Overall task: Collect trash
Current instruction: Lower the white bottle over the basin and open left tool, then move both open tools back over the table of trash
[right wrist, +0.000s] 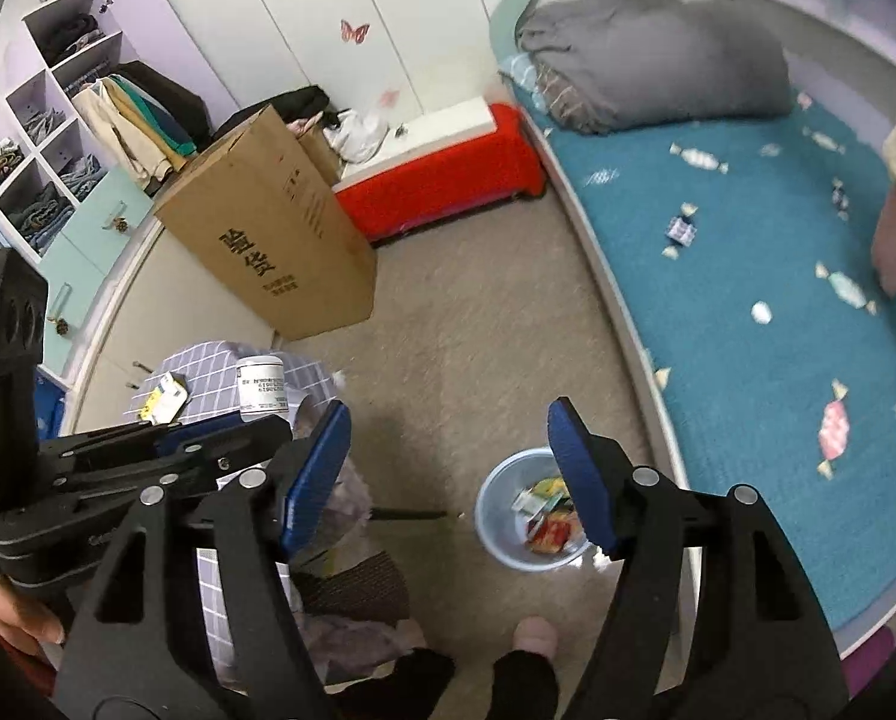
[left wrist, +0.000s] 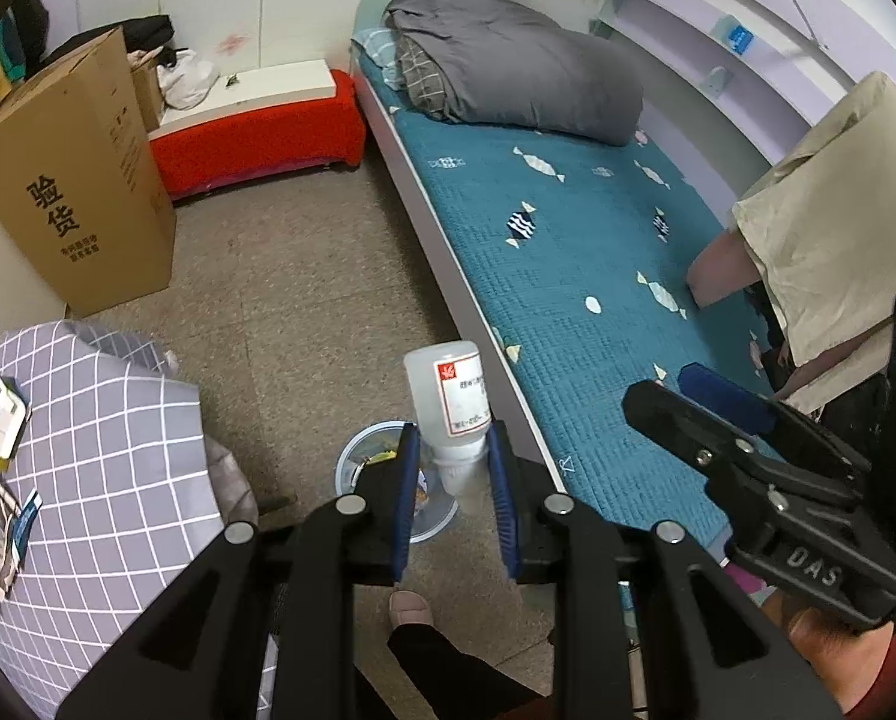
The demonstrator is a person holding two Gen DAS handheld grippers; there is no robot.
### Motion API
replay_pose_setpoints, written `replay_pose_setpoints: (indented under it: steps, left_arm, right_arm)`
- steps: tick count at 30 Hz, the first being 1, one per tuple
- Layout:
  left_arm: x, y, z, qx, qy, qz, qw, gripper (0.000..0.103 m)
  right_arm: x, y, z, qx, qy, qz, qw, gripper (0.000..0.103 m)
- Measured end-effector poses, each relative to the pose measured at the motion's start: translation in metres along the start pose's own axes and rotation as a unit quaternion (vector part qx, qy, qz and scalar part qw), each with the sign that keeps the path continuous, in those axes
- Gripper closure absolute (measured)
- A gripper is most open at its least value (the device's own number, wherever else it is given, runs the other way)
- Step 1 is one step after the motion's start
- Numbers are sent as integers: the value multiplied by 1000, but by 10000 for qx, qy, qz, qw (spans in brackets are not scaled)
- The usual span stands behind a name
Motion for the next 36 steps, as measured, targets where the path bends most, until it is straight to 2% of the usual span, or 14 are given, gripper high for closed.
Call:
replay_pose_setpoints:
  steps: [17, 19, 20, 21, 36]
  left_arm:
    - [-31, 21, -3, -208, -46, 394, 9990, 80]
    - [-29, 25, -4, -266, 53, 371, 9989, 71]
    - [-29, 27, -4, -299, 90, 353, 9989, 49]
    - [-28, 28, -6, -357, 140, 328, 9987, 37]
    - [-2, 24, -25, -607, 306, 27, 9977, 37]
  right_arm:
    - [-22, 10, -32, -554, -180, 256, 9980, 33]
    - [-22, 12, -34, -596, -188, 279, 9977, 33]
    - [-23, 12, -34, -599, -194, 292, 9976, 33]
    - [-24, 12, -35, -595, -195, 307, 9976, 33]
    - [0, 16, -22, -436, 12, 42, 9990, 33]
Point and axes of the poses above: each gripper's, at about its wrist camera, not at the fingertips, and z roughly the way its jaws point, x to its left, y to its top, the point moved 9 cm from there along z, roughly the way its jaws point, and after that the axes turned 7 degrees about x, right-handed, at the moved point
